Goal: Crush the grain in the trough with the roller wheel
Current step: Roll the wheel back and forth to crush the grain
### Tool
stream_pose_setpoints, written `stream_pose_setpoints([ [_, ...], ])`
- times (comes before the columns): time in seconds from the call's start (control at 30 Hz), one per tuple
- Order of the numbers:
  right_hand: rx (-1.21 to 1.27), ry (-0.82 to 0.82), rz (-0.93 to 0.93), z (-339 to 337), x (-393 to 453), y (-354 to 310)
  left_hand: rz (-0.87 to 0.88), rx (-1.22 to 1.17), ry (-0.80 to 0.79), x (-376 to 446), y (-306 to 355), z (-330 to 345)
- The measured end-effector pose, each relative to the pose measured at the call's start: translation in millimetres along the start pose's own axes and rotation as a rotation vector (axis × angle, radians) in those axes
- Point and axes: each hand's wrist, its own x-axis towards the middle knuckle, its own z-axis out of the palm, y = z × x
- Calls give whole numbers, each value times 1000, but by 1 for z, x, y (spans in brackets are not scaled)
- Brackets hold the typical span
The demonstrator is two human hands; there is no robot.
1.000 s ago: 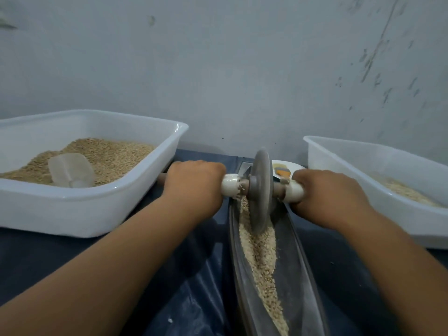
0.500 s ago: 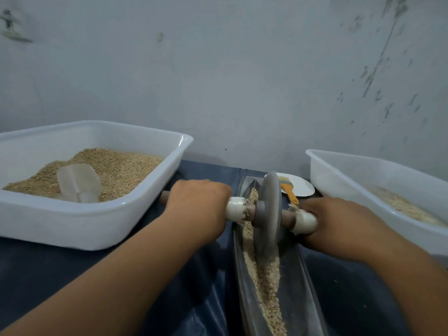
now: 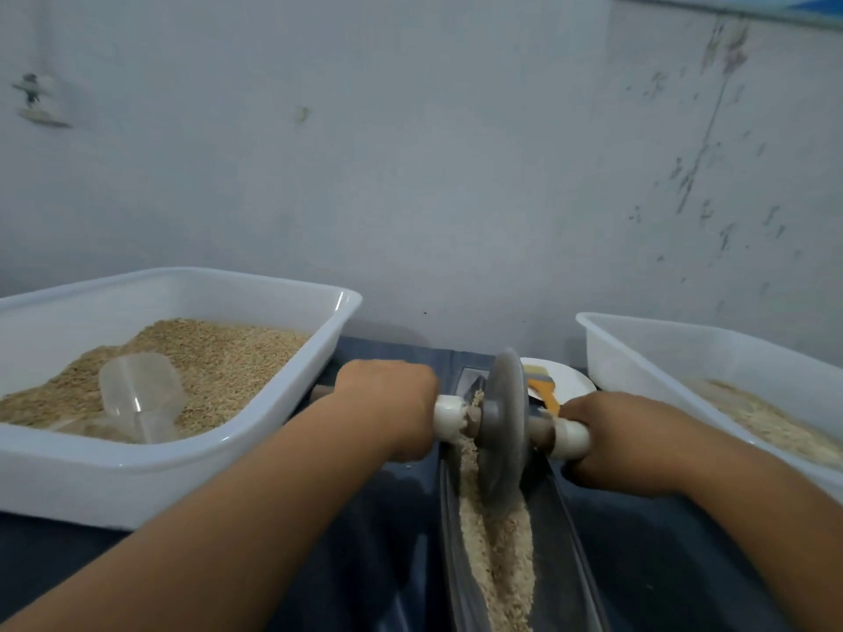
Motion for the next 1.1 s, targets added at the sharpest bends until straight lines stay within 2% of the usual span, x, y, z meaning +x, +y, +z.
stream_pose_setpoints([
  [0.07,-9,-59,-11,1,-15,0,22,-2,-75,-4,-1,-1],
  [0.27,-19,-182,4,-17,11,-4,-4,-28,-73,5,2,-1],
  [0.47,0,-84,-13,-13,20,0,1,-51,-85,8,-1,-3],
  [0.7,55,-227,38,-2,-9,7,81,-47,-231,5,1,-10],
  [0.8,61,-125,42,-1,4,6,69,-20,-108,7,4,-8],
  [0.9,56,105,67,6,19,2,38,15,124,6,7,-8],
  [0.93,60,143,73,9,20,2,32,26,157,6,7,-8],
  [1.0,78,78,70,16,15,7,35,33,92,6,7,-8],
  [1.1,99,-120,29,12,3,15,47,39,-50,7,6,-10],
])
